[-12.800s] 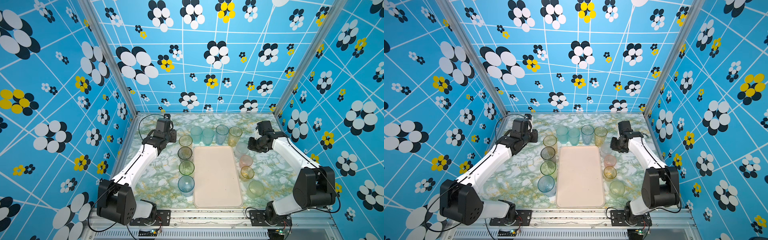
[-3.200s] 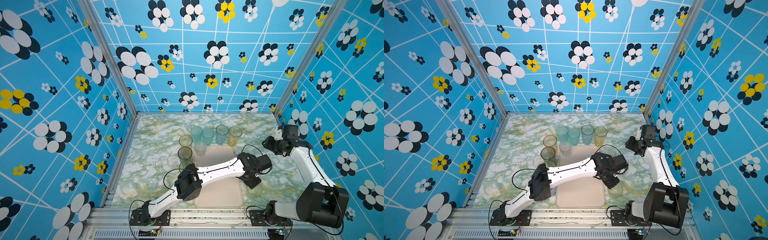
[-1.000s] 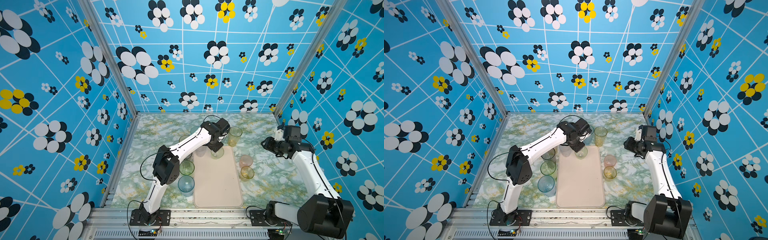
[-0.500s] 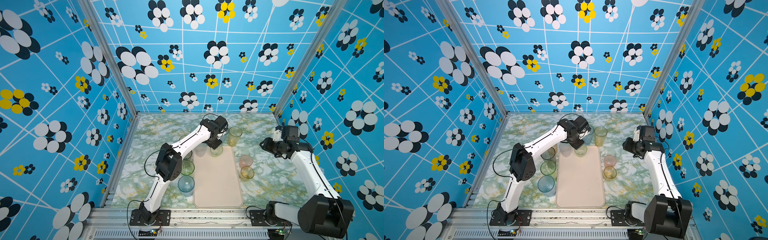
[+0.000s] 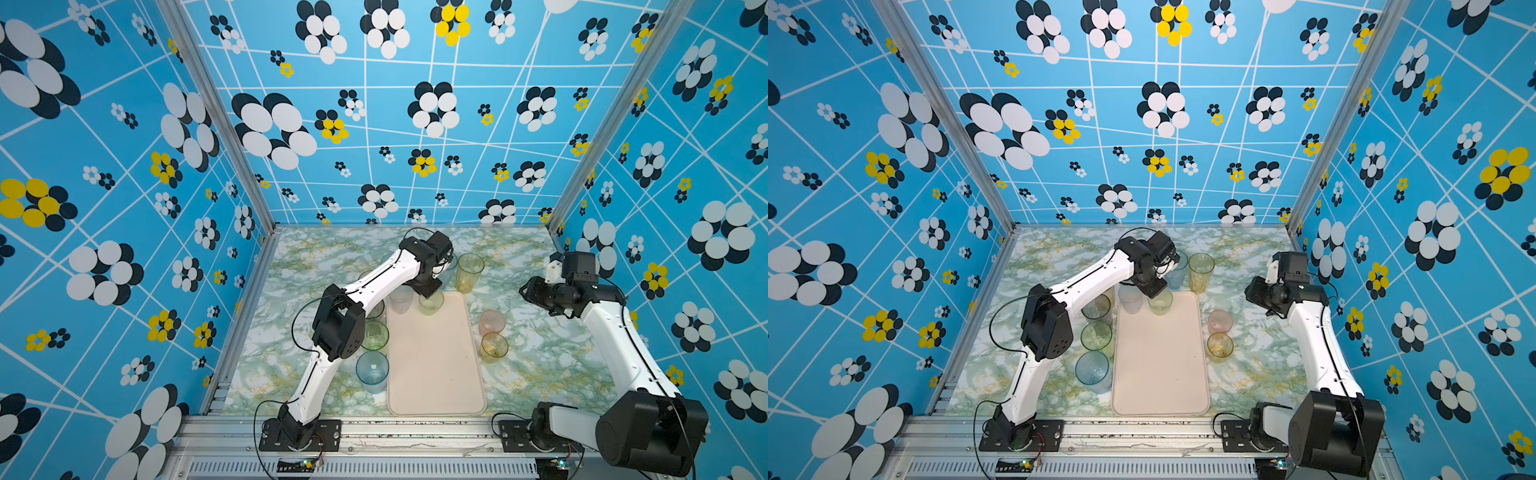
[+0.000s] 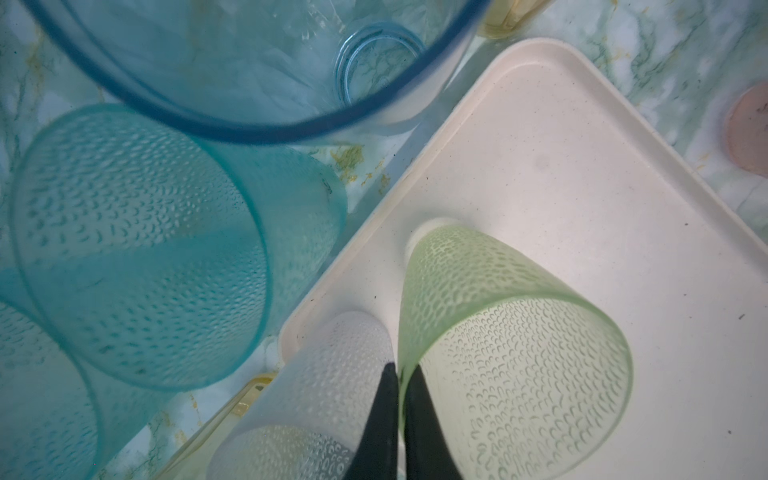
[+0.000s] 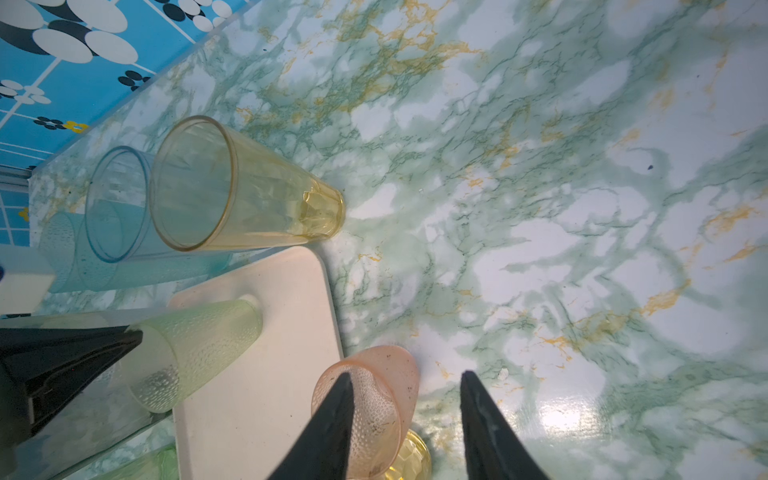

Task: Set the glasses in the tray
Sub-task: 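Lower the green cup onto the tray beside the white cup, open left gripper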

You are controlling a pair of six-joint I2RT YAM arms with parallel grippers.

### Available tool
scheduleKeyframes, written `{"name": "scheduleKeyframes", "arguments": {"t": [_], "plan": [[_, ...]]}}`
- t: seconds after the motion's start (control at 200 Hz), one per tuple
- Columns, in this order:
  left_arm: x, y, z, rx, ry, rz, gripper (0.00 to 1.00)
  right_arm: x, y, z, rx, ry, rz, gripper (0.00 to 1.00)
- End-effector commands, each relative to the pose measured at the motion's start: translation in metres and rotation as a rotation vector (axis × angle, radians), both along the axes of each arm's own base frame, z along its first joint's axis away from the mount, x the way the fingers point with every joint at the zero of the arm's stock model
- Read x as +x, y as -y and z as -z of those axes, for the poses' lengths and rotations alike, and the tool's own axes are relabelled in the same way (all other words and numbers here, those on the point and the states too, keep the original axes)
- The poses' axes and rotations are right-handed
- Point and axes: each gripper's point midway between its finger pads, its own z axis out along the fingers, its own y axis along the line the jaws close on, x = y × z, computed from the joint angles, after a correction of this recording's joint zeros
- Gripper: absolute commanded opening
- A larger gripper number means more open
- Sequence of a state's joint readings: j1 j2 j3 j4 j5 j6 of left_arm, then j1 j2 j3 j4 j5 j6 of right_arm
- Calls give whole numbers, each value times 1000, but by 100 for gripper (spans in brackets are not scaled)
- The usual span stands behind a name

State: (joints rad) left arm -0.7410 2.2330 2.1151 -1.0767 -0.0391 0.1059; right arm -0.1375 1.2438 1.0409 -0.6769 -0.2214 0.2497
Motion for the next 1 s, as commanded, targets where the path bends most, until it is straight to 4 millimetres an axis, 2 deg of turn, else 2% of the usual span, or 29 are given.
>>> {"name": "scheduleKeyframes", "arguments": {"t": [0.0,0.48,0.735,0.995], "plan": [[4,1,8,0,-19,9,0,1,0,-8,-19,5,-9,44],[10,-3,11,14,8,-9,21,-1,0,-8,-25,-2,-9,45],[16,-6,7,14,37,-23,23,-3,1,-6,-29,-10,-8,45],[20,-7,-10,-15,82,-29,23,-8,2,-1,-42,-33,-5,45]]}}
